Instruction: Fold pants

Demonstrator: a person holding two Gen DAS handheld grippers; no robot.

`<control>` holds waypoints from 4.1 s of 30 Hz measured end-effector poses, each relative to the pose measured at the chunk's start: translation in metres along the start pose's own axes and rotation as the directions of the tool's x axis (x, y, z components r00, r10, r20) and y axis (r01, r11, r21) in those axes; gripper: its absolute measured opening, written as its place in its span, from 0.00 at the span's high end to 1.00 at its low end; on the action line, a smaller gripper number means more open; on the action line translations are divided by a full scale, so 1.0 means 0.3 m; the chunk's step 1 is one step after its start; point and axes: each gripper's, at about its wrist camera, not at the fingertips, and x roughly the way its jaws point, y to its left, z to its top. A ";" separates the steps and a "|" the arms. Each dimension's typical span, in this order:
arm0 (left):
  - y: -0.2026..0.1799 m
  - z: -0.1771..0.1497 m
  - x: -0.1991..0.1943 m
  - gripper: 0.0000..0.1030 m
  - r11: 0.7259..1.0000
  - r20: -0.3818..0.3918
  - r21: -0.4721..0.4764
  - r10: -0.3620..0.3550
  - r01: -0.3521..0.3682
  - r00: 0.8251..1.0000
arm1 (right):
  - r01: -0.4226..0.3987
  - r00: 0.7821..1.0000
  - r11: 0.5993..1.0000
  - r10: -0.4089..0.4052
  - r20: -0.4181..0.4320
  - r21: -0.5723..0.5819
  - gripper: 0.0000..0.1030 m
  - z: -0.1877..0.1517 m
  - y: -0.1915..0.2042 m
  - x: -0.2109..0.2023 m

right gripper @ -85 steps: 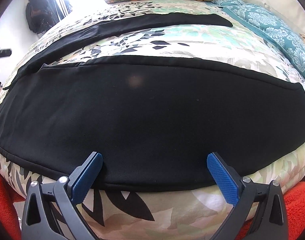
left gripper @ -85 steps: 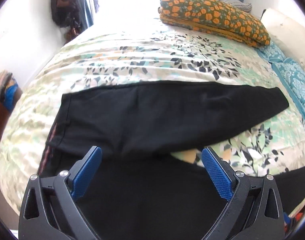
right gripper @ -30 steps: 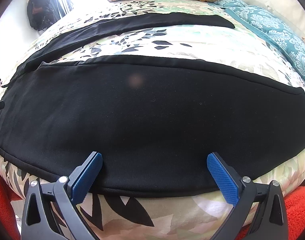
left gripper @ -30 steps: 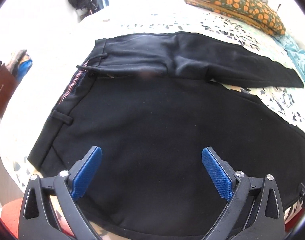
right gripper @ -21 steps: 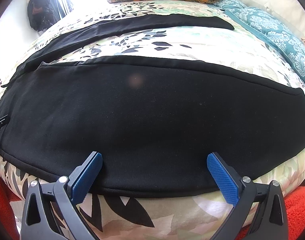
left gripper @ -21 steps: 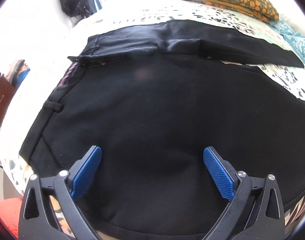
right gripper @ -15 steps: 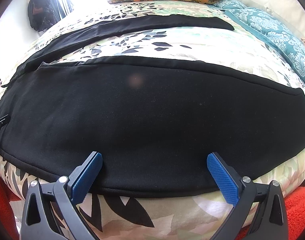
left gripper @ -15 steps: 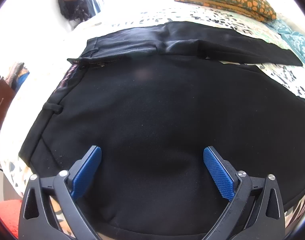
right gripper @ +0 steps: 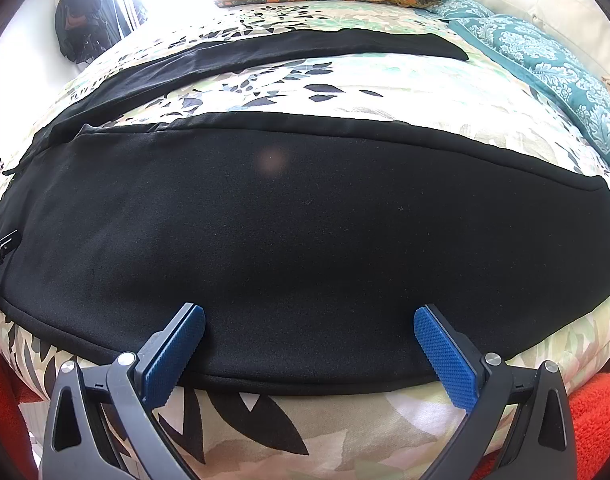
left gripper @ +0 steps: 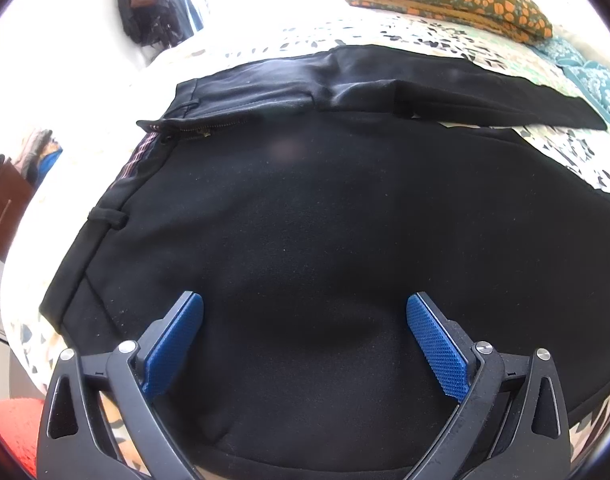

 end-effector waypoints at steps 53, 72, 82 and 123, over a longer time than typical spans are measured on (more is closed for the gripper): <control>-0.039 0.196 -0.108 0.02 0.997 0.043 -0.006 -0.078 0.078 0.996 | -0.031 1.000 0.999 0.031 -0.001 0.013 0.00 0.017 -0.027 -0.036; -0.196 0.578 0.419 0.00 0.990 0.045 -0.014 -0.137 0.138 0.990 | -0.103 0.989 0.972 0.077 0.127 0.211 0.00 0.877 -0.562 0.117; -0.219 0.564 0.412 0.01 0.994 0.116 0.004 -0.111 0.111 0.987 | 0.161 0.987 0.982 -0.159 -0.027 0.097 0.01 1.525 -0.790 0.662; -0.237 0.167 -0.113 0.02 0.975 -0.029 -0.007 -0.224 0.224 0.974 | -0.149 0.961 0.983 0.118 0.251 0.108 0.15 0.205 -0.370 -0.105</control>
